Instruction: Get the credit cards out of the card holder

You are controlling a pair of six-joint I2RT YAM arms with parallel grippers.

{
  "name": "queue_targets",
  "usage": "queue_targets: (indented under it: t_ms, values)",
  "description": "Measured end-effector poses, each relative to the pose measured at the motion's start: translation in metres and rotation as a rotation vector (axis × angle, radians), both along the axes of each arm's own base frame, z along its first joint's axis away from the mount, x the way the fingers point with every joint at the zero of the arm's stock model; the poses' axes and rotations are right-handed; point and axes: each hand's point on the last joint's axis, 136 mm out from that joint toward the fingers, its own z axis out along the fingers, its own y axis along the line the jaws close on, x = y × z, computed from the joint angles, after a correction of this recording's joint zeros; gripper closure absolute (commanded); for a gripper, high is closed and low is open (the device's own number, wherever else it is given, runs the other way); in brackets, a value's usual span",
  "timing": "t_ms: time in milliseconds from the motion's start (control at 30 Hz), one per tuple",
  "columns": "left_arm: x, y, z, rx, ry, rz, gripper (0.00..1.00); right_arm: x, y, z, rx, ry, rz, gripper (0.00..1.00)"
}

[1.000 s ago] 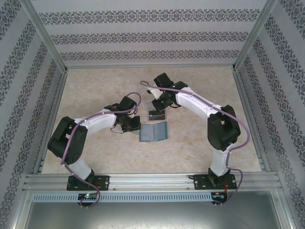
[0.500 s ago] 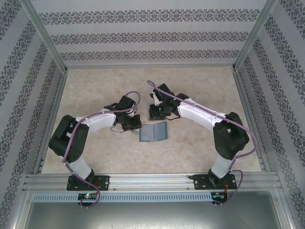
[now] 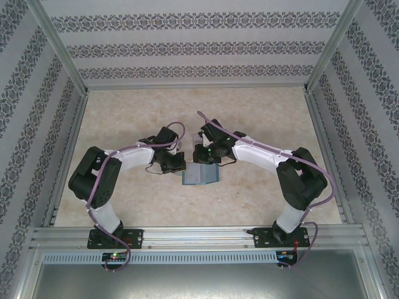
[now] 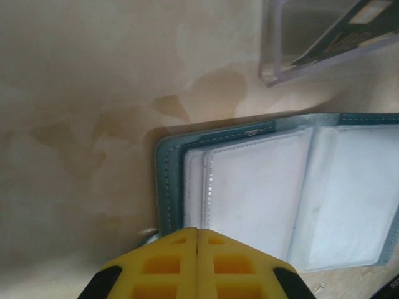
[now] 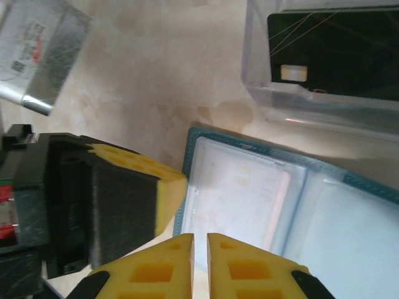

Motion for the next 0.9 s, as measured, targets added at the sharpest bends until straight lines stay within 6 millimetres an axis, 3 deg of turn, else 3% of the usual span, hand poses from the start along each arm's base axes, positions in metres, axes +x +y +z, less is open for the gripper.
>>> queue_targets:
  t_ms: [667,900]
  values:
    - [-0.002,0.0,-0.007,-0.001,0.018,-0.003,1.0,-0.015,0.01,-0.055,-0.019,0.192,-0.024,0.81]
    - [-0.003,-0.002,-0.007,-0.013,0.015,-0.006,1.0,-0.018,0.009,-0.056,-0.035,0.208,-0.024,0.79]
